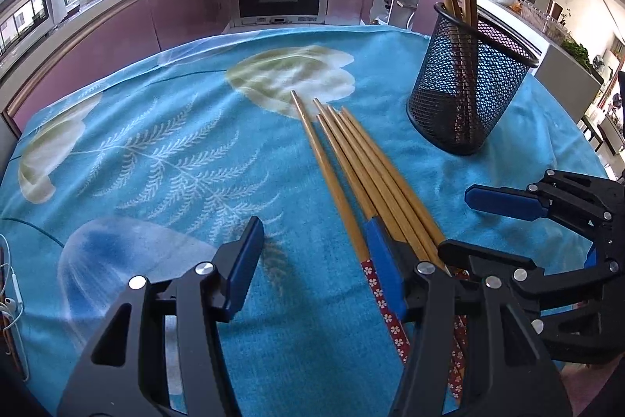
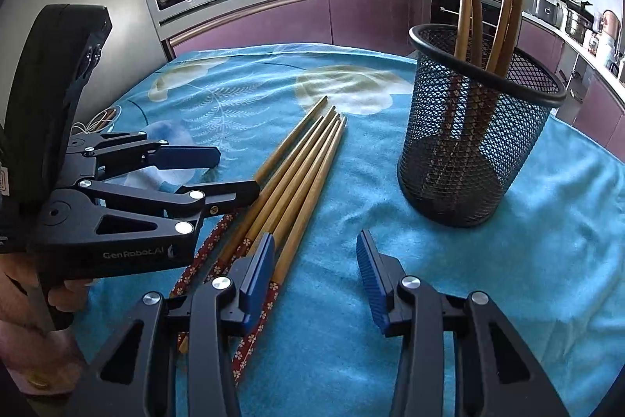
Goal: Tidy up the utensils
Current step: 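Move the right tool back to the chopstick row and grasp one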
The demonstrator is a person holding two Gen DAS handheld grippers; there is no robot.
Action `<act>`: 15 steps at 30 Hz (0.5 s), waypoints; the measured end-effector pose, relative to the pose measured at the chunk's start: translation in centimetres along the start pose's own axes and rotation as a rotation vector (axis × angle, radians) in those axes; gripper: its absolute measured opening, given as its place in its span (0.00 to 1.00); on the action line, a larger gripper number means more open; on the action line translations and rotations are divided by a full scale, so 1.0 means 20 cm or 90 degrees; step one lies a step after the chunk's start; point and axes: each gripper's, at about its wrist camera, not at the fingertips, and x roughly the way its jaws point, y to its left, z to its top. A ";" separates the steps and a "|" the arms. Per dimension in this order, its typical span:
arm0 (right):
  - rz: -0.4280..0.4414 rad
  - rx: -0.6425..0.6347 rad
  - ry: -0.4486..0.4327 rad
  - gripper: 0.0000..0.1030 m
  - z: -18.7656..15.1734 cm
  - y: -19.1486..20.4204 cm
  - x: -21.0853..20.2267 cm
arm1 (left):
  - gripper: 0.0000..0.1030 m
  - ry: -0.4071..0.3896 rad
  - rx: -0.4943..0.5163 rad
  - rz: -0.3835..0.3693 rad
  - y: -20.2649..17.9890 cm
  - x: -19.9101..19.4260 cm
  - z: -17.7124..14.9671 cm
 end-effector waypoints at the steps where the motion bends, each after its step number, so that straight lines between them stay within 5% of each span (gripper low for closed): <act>1: -0.002 0.002 0.002 0.40 0.00 0.00 0.00 | 0.53 0.000 0.001 0.001 0.00 0.00 0.00; 15: -0.016 0.004 0.014 0.28 0.01 -0.02 0.02 | 0.47 0.002 0.005 0.006 0.01 0.00 0.01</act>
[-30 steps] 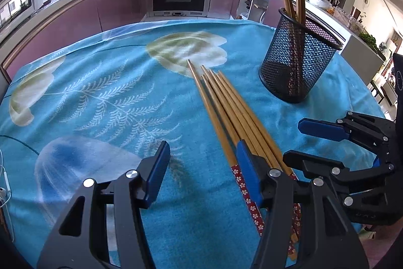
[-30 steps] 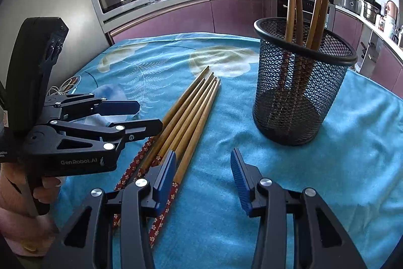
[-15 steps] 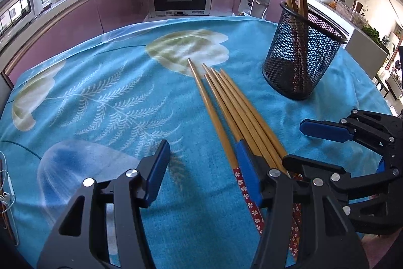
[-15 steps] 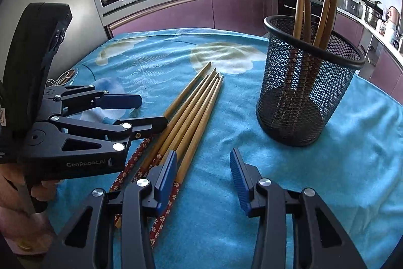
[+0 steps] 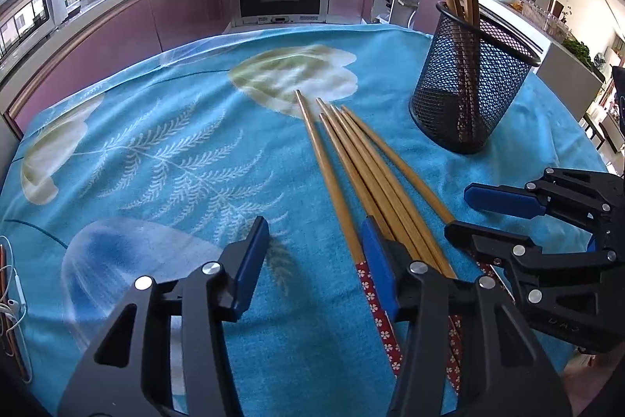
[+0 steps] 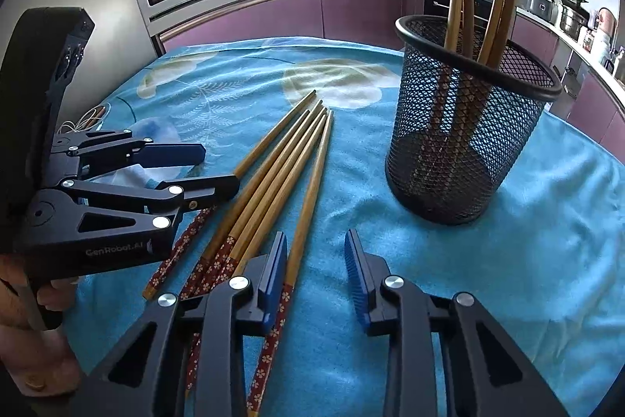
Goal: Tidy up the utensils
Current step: 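Move the right tool back to the chopstick row and grasp one, then lift the grasped chopstick upright with the right tool over the mesh holder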
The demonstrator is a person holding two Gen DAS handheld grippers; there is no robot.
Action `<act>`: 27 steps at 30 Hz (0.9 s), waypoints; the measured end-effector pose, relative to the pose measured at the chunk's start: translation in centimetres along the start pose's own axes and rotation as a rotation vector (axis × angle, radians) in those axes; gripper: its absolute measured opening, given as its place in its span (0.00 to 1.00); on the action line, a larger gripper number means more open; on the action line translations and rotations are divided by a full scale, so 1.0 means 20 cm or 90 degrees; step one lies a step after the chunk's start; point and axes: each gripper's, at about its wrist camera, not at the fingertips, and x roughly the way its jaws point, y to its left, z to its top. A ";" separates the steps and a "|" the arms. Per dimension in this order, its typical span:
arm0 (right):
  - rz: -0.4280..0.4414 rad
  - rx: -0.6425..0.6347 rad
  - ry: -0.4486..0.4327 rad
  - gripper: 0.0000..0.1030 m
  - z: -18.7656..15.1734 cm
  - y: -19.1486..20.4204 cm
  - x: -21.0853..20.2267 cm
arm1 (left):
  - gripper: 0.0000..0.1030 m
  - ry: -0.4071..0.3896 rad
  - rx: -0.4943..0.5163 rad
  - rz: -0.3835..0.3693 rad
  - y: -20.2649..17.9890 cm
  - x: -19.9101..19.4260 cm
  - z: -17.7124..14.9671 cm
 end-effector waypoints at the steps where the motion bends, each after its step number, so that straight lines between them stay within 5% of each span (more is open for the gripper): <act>1: 0.000 0.000 0.001 0.28 0.01 0.00 0.01 | 0.47 0.000 0.001 0.000 0.00 0.01 0.00; 13: -0.012 -0.015 0.010 0.17 0.10 0.02 0.08 | 0.40 0.010 0.016 0.016 -0.01 0.09 0.12; 17: -0.007 -0.006 0.011 0.08 0.11 0.01 0.08 | 0.31 0.009 0.014 0.018 -0.02 0.11 0.15; 27: 0.010 0.035 0.003 0.05 0.09 -0.07 0.04 | 0.11 0.009 -0.023 0.000 -0.01 0.12 0.16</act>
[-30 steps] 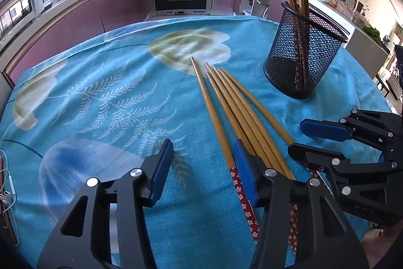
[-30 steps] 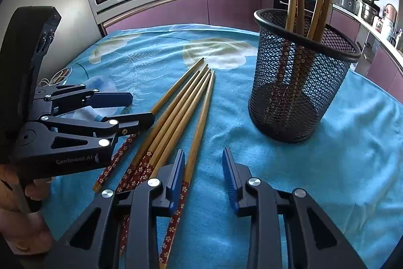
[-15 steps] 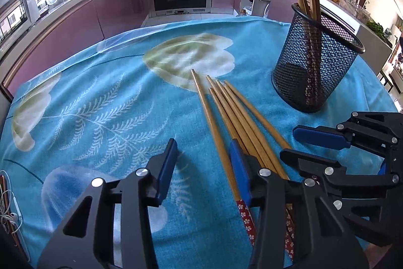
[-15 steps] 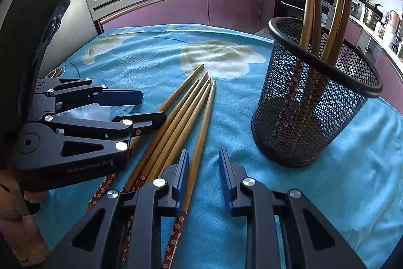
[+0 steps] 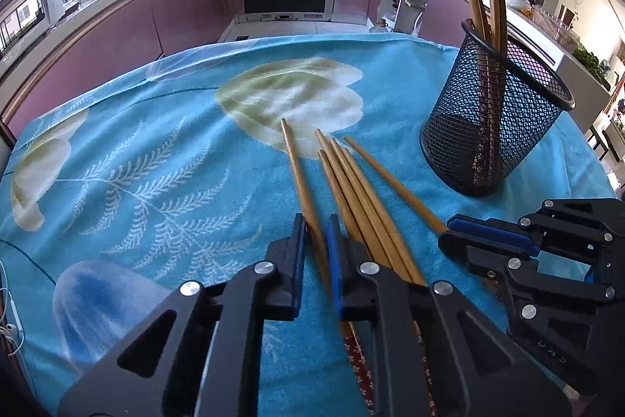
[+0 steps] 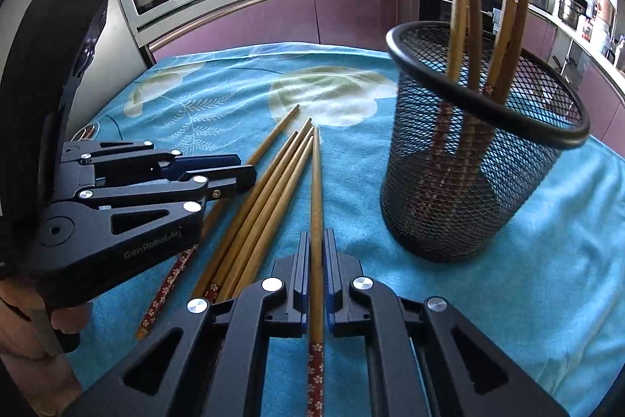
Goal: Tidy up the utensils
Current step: 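Lift the grasped chopstick upright with the right tool over the mesh holder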
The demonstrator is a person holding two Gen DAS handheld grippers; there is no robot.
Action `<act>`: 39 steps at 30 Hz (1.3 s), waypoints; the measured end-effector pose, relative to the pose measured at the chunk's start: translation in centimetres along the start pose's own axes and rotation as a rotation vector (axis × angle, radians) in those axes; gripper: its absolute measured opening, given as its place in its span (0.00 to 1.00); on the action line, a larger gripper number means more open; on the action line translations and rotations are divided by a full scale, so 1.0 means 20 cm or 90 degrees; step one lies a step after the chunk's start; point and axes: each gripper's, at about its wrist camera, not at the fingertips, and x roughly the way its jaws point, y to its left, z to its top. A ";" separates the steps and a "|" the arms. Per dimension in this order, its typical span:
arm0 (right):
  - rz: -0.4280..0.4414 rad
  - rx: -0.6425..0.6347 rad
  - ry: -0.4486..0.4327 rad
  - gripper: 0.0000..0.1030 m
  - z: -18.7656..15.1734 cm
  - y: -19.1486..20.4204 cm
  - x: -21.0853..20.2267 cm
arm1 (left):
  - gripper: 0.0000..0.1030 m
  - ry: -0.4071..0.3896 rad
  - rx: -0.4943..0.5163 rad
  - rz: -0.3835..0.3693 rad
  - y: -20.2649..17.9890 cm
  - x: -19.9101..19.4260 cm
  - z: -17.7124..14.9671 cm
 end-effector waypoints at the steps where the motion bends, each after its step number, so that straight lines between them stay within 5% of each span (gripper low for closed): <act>1: 0.003 0.003 -0.002 0.05 0.00 -0.01 -0.01 | 0.10 0.000 -0.004 -0.001 0.00 0.00 0.00; 13: 0.050 0.010 -0.039 0.05 -0.03 -0.05 -0.16 | 0.08 -0.018 -0.024 -0.026 0.02 -0.12 -0.05; 39: 0.093 0.062 -0.183 0.05 0.00 -0.20 -0.57 | 0.07 -0.135 -0.052 -0.231 0.09 -0.66 -0.01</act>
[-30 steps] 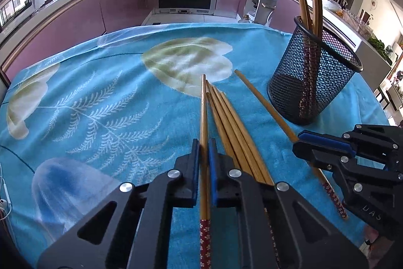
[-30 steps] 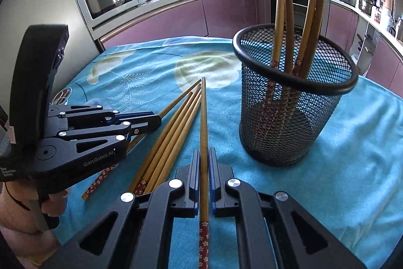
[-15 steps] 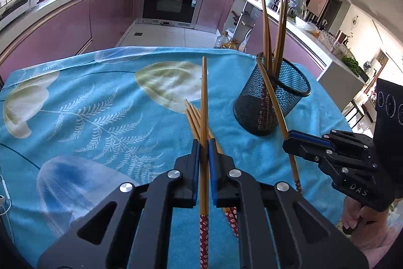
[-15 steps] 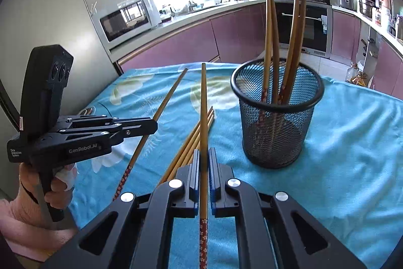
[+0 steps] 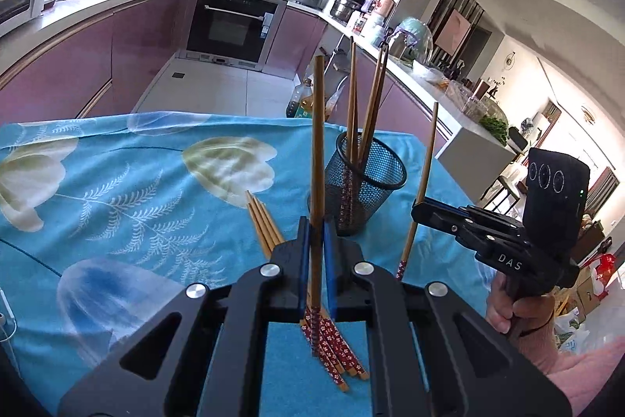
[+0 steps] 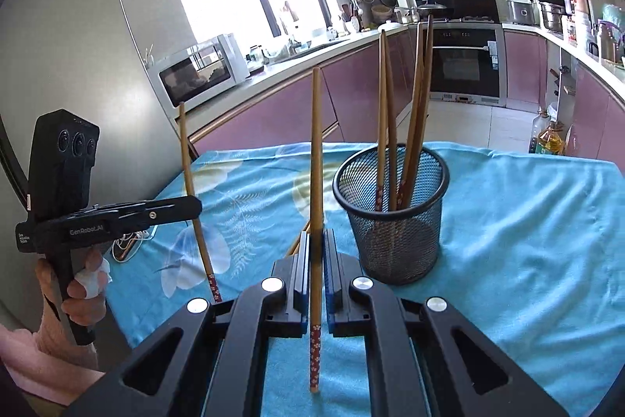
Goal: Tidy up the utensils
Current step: 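Lift the grasped chopstick upright with the right tool over the mesh holder, then lower the chopstick into the mesh holder and open the right tool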
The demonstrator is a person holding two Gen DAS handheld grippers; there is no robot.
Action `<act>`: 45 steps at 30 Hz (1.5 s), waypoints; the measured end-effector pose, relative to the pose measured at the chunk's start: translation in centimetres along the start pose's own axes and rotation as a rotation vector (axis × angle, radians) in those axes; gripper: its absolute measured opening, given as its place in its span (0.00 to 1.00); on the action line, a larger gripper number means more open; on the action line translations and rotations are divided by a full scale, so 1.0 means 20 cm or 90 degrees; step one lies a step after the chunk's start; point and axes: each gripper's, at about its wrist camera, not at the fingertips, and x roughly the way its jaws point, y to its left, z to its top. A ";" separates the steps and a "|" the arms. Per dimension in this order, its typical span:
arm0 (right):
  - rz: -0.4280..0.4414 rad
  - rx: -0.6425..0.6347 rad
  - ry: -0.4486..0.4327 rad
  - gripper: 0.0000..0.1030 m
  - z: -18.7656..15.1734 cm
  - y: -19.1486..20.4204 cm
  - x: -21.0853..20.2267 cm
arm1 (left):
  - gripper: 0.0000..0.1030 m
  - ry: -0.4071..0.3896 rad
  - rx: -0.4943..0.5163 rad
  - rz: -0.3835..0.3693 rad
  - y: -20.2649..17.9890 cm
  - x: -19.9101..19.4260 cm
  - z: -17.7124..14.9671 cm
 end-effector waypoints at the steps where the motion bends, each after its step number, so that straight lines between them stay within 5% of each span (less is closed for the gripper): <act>1: -0.001 0.000 -0.006 0.05 0.01 0.00 -0.01 | 0.07 -0.006 0.001 -0.004 0.00 -0.02 0.01; 27: -0.063 -0.054 -0.172 0.05 0.46 -0.07 -0.29 | 0.07 -0.137 0.048 -0.053 -0.27 0.03 0.54; 45: -0.084 -0.032 -0.002 0.06 0.39 -0.22 0.11 | 0.07 0.001 0.148 0.041 -0.34 0.40 0.47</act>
